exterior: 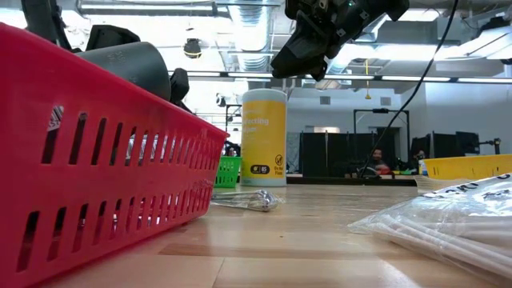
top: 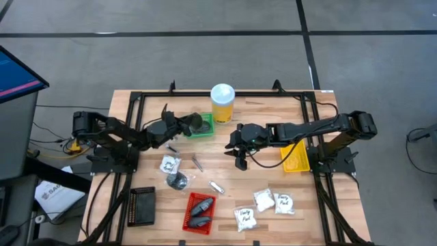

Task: Pick & Place Travel size toiletries
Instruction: Put the black hairbrush into the green bin, then put the silver nail cutter into the yellow bin

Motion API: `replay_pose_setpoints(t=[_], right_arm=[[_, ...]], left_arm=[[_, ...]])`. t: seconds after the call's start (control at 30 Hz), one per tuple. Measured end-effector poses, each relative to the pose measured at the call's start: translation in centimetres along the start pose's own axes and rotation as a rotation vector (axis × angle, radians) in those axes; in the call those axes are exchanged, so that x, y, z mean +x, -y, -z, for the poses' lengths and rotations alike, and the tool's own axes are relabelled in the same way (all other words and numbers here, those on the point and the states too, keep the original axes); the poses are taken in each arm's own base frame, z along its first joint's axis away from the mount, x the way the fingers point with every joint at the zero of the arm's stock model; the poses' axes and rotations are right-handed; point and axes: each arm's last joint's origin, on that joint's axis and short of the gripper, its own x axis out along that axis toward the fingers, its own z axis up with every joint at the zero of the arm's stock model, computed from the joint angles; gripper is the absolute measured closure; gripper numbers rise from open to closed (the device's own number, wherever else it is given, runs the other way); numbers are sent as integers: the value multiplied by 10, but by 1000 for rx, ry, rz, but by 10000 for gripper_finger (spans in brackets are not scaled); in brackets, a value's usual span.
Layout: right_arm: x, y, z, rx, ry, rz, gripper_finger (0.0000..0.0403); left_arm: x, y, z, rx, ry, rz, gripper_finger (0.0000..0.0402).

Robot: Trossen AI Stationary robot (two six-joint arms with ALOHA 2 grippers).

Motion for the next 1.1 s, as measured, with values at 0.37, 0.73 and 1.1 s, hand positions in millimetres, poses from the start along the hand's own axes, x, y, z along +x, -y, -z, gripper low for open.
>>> replay_pose_setpoints(t=[0.37,0.73,1.1], right_arm=[[0,0,0,-4,0,0,301],[0,0,0,-5,-4,0,301],[0,0,0,-5,-5,0,301]], left_arm=[[0,1,1,64,-32,37,233],[-3,6,-1,182,-82,155,199],[-13,7,-12,259,-138,135,227]])
